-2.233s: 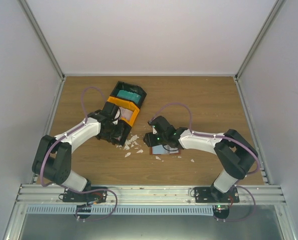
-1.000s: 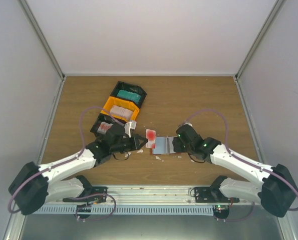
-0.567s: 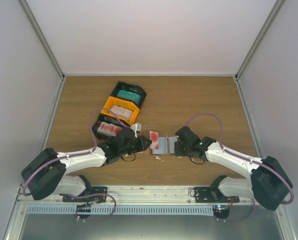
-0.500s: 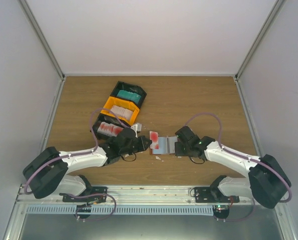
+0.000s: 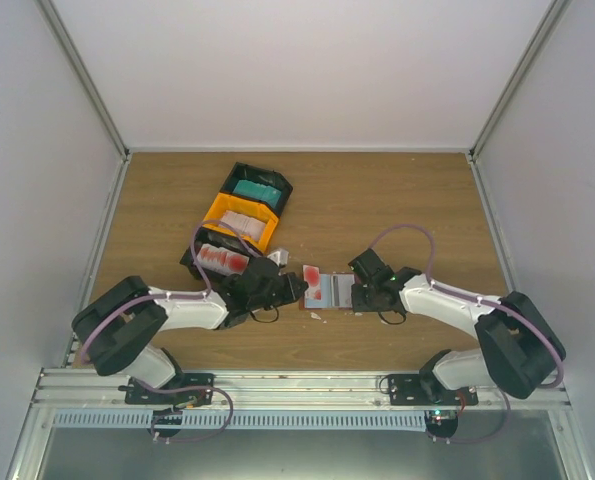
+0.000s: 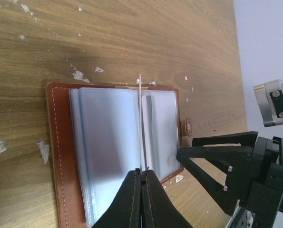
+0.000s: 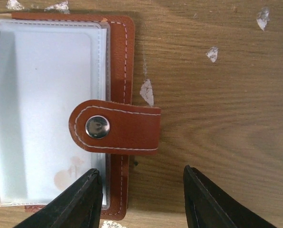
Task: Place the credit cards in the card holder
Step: Insert the credit card into the card holder.
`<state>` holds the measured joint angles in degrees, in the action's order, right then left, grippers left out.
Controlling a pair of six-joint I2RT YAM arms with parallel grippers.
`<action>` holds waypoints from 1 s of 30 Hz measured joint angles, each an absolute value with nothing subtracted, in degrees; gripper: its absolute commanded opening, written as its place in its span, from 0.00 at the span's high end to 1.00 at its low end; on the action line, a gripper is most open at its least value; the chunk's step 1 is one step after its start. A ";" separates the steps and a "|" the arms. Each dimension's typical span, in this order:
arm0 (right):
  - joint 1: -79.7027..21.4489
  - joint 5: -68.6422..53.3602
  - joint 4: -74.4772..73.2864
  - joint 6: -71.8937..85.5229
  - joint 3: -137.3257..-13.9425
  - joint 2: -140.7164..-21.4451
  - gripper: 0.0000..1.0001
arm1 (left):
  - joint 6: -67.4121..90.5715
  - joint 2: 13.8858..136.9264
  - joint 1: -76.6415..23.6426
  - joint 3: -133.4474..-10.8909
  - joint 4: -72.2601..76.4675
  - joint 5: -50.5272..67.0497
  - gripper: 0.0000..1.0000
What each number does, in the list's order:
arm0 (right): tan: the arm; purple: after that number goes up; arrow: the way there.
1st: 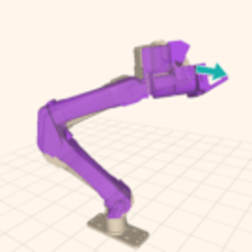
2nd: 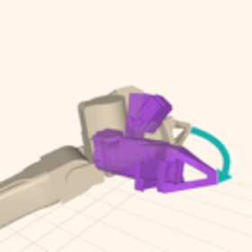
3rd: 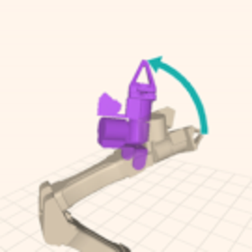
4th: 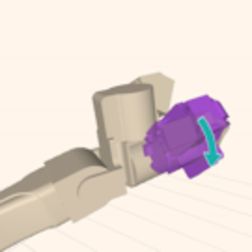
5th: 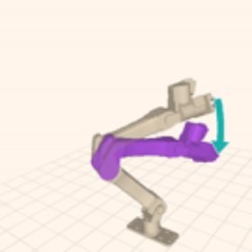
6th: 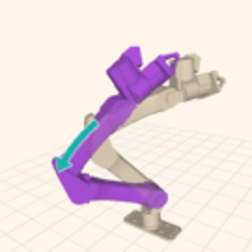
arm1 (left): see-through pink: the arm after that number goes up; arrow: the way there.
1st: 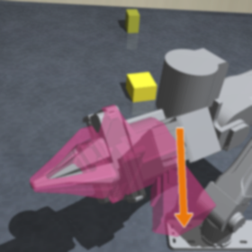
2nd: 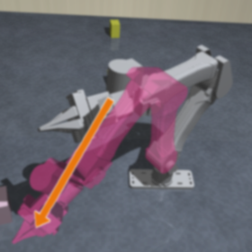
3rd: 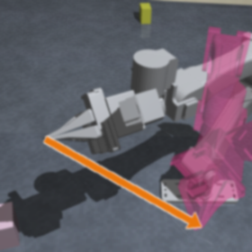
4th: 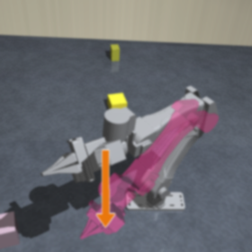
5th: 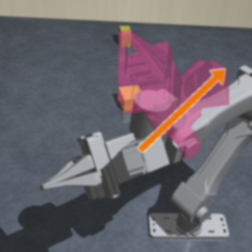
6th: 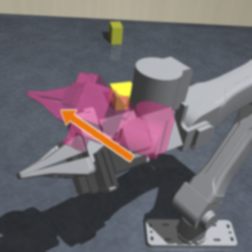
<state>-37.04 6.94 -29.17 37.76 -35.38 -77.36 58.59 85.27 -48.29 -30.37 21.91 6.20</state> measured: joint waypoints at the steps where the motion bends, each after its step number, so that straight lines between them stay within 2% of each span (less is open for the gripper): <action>1: -36.91 6.92 -29.15 37.76 -35.38 -77.56 0.53 | 58.76 86.02 -48.29 -30.41 22.68 6.61 1.00; 30: -35.33 4.43 -28.29 36.86 -35.27 -78.13 0.54 | 62.43 96.79 -48.31 -31.70 34.81 12.95 1.00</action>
